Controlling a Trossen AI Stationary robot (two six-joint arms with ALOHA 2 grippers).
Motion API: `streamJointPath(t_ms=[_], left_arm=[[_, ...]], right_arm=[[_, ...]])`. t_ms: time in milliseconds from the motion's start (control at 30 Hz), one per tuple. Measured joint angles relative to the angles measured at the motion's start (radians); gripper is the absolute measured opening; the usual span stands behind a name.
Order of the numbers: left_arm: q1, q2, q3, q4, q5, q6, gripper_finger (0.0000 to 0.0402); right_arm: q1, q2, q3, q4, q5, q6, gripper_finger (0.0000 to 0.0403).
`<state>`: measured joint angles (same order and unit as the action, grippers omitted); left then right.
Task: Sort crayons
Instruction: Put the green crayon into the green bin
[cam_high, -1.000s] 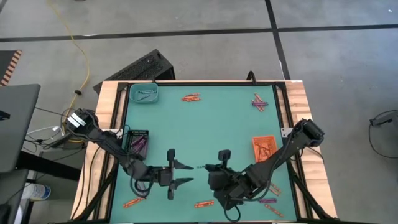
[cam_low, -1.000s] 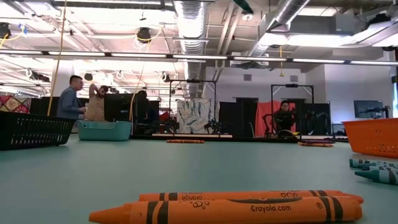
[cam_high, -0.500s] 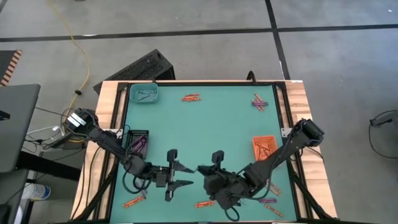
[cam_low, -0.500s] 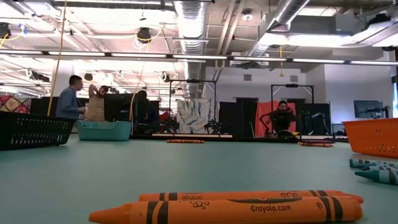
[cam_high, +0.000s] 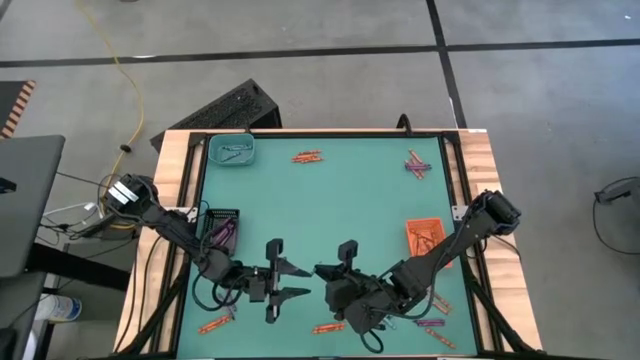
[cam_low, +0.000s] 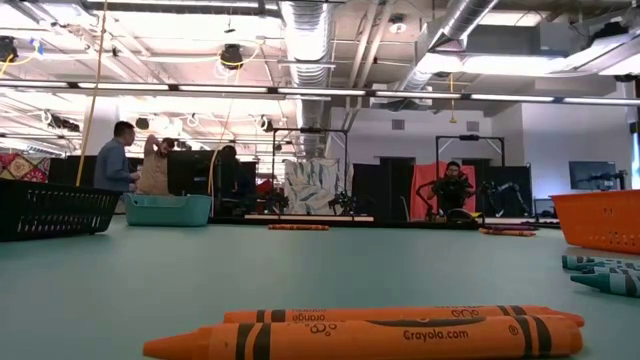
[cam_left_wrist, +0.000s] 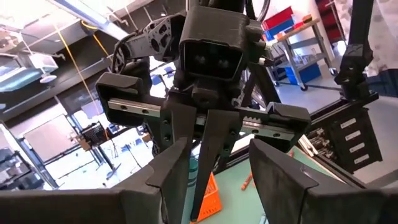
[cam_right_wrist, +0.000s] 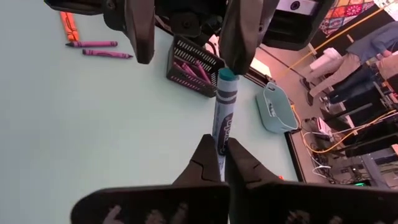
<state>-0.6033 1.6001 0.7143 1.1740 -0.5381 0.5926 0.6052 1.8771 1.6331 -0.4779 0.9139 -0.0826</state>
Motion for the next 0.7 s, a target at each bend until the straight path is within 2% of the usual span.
streamJointPath(t_ms=[267,533,700], left_arm=[[0.000,0.001,-0.001,0.016,-0.021,0.021,0.0165],[-0.002,0.001,-0.001,0.049,0.003,0.035,0.0165],[0.007,0.001,-0.001,-0.018,0.006,-0.010,0.0165]], right_arm=[[-0.012,0.000,0.001,0.002,-0.078,0.000,0.0000],[-0.012,0.000,0.001,-0.003,-0.083,0.000,0.0000],[-0.012,0.000,0.001,-0.002,-0.081,-0.005,0.0000]])
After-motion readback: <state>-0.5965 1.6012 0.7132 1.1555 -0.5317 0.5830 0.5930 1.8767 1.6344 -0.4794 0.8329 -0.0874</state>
